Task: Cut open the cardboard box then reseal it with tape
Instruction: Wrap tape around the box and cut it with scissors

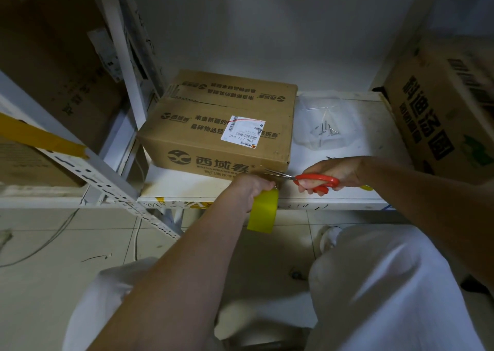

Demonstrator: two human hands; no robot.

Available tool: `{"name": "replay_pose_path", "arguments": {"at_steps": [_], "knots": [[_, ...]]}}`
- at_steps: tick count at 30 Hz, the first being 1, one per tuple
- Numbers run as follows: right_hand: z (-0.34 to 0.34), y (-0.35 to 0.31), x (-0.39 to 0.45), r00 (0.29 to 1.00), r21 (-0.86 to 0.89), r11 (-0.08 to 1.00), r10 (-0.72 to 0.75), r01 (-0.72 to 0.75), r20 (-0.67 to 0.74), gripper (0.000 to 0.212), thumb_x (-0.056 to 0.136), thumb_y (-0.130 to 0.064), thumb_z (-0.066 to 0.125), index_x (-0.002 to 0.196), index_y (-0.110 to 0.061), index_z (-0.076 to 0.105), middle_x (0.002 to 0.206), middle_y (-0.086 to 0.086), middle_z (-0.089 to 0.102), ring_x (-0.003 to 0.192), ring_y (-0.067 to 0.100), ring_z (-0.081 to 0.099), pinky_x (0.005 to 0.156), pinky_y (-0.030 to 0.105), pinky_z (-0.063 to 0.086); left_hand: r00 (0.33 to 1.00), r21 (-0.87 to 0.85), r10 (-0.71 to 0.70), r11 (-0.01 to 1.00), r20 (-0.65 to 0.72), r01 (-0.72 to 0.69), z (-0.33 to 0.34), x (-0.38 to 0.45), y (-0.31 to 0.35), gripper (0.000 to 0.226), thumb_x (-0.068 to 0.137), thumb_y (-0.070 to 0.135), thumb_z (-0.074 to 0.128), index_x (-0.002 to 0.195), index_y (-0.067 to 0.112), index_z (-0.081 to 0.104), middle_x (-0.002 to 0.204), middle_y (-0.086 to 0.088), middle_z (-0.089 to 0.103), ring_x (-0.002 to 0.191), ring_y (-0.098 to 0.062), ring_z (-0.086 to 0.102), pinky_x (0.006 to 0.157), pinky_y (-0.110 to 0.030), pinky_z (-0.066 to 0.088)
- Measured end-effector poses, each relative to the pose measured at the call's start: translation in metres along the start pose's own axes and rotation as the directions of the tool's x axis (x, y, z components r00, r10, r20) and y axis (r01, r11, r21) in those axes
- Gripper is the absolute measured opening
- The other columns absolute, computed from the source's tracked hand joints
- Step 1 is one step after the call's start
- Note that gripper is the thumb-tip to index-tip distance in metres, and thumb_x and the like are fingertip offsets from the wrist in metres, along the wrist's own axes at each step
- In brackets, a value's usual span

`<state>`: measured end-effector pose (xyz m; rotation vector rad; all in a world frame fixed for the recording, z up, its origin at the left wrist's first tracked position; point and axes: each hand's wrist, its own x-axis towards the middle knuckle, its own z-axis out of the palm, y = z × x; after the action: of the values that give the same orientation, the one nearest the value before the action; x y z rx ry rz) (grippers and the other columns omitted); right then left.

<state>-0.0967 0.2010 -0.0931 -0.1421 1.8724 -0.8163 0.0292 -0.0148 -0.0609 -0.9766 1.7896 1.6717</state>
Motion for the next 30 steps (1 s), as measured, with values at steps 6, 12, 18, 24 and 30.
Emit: {"name": "replay_pose_path", "arguments": {"at_steps": [6,12,18,24,30], "knots": [[0.029,-0.026,-0.042,0.992,0.122,0.989,-0.09,0.079,0.089,0.029,0.089,-0.032,0.065,0.107,-0.01,0.067,0.091,0.0,0.065,0.078,0.01,0.06,0.073,0.022,0.048,1.0,-0.007,-0.004,1.0,0.008,0.004,0.0,-0.002,0.0,0.047,0.076,0.017,0.079,0.119,0.006,0.062,0.124,-0.015,0.063,0.117,-0.032,0.058,0.104,-0.049,0.043],[0.049,-0.041,-0.067,0.982,-0.166,0.973,-0.174,0.161,-0.071,0.033,0.084,-0.034,0.069,0.087,-0.001,0.068,0.061,0.006,0.052,0.046,0.007,0.047,0.047,0.018,0.043,1.0,0.011,-0.005,1.0,0.013,0.005,-0.002,-0.008,0.003,0.047,0.08,0.016,0.076,0.123,0.006,0.06,0.13,-0.015,0.06,0.123,-0.032,0.054,0.107,-0.049,0.041],[0.051,-0.042,-0.072,0.968,-0.334,0.923,-0.232,0.19,-0.091,0.043,0.066,-0.058,0.07,0.076,-0.016,0.066,0.067,0.0,0.056,0.057,0.008,0.051,0.059,0.021,0.046,1.0,0.07,-0.003,0.998,0.003,0.003,-0.005,-0.015,0.005,0.04,0.081,0.012,0.074,0.118,0.003,0.063,0.122,-0.014,0.063,0.114,-0.033,0.059,0.103,-0.048,0.045],[0.05,-0.03,-0.069,0.991,-0.592,0.796,-0.131,0.122,0.029,0.052,0.073,-0.071,0.061,0.08,-0.02,0.055,0.075,-0.005,0.051,0.071,0.012,0.046,0.07,0.025,0.038,0.999,0.181,-0.049,0.982,0.005,0.048,-0.007,-0.017,0.0,0.053,0.081,0.013,0.075,0.129,0.001,0.056,0.132,-0.019,0.057,0.123,-0.036,0.054,0.106,-0.049,0.042],[0.023,-0.004,-0.083,0.985,-0.792,0.594,0.0,-0.139,-0.173,0.083,0.064,-0.084,0.041,0.091,-0.01,0.069,0.082,0.007,0.065,0.073,0.014,0.056,0.073,0.025,0.046,0.999,0.166,-0.046,0.985,-0.013,0.048,-0.019,-0.026,0.0,0.05,0.08,0.016,0.076,0.125,0.003,0.058,0.122,-0.019,0.061,0.11,-0.036,0.06,0.097,-0.05,0.049]]}}
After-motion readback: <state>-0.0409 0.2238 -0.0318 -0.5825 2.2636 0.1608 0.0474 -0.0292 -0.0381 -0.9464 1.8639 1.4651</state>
